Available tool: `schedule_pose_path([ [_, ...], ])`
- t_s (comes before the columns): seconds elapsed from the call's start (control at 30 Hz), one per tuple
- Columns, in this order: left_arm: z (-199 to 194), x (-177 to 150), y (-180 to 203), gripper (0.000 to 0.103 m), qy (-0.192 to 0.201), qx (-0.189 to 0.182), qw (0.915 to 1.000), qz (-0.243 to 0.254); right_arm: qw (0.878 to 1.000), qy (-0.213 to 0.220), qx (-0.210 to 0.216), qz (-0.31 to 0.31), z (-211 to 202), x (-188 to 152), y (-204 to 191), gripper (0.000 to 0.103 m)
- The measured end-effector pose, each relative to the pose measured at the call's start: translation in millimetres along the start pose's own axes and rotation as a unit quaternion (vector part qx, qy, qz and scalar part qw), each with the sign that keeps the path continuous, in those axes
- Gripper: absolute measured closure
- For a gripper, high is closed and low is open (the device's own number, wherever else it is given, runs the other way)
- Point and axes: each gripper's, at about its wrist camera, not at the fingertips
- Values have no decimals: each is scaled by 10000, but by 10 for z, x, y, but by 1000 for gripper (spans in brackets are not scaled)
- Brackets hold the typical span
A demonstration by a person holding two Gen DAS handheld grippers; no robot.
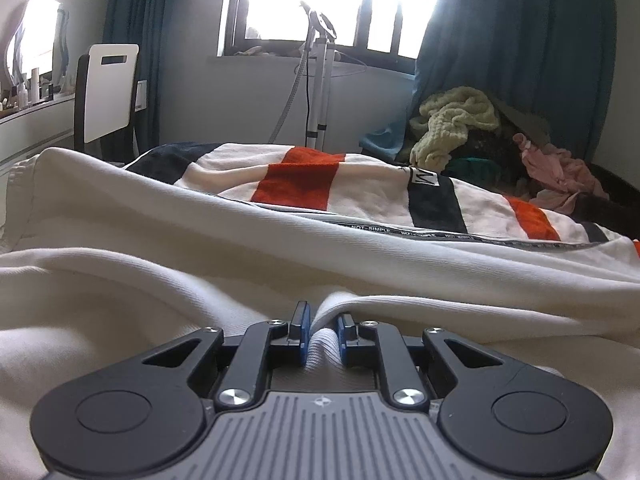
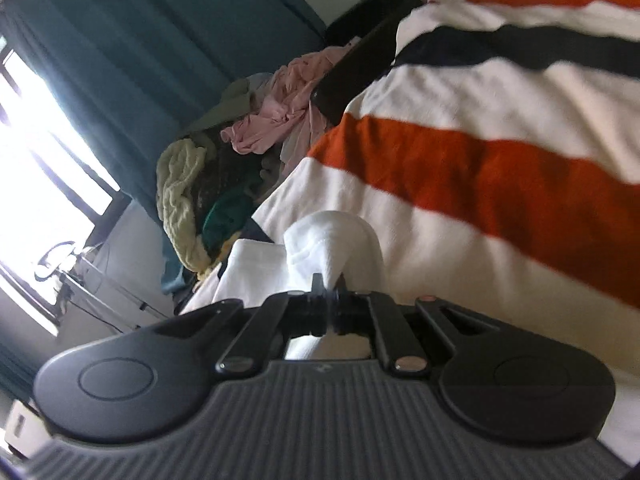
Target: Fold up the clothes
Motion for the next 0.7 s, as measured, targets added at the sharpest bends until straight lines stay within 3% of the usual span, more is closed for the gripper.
schedule_pose_path([
  [0.2, -179, -51, 45, 84, 57, -1, 9998, -178, 9978, -234, -611, -71, -1, -62, 238, 97],
  [0.3, -275, -76, 96, 72, 47, 8, 9998, -180, 9967, -381, -704, 133, -12, -100, 320, 96],
  [0.4, -396, -91, 140, 54, 52, 19, 9999, -144, 9964, -462, -709, -81, -158, -89, 181, 88],
  [0.5, -611, -93, 155, 42, 132, 61, 9997, -172, 9947, -497, -738, -514, -460, -123, 11, 61],
  [0.57, -778, -107, 179, 26, 186, 102, 9996, -160, 9940, -491, -623, -754, -710, -154, -82, 31],
  [0.7, -1169, -193, 256, 14, 327, 173, 9993, 52, 9904, -650, -269, -1191, -1237, -216, -250, 28],
])
Point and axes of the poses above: each gripper's, at about its wrist camera, not at the fingertips, and z roughly the way its jaws point, y to its right, x to its top, and after that the axes turned 5 degrees about z, right-handed
